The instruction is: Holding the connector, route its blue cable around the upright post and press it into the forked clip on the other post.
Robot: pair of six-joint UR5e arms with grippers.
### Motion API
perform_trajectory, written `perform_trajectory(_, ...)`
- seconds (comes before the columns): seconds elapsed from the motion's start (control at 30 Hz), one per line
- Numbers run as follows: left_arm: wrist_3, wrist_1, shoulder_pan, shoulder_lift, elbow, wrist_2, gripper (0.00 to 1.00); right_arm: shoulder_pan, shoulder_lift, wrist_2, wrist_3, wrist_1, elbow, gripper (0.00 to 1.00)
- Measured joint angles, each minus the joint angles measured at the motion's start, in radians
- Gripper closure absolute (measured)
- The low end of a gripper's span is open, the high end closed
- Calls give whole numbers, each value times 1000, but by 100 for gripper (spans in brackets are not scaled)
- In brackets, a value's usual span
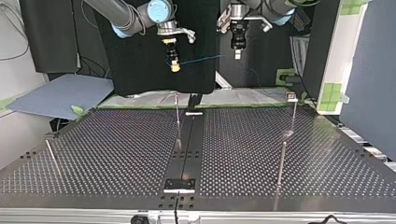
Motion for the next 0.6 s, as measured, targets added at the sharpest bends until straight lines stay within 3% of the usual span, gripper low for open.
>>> perform_trajectory(0.13,-26,-28,0,28,20,21,100,5,-17,3,11,17,-16,100)
perform_trajectory(0.3,-64,-67,2,68,28,22,100,18,-54,2,46,54,-34,100)
perform_trajectory(0.6,-79,-146,15,146,55,-34,100,10,-127,-59,114,127,-42,100)
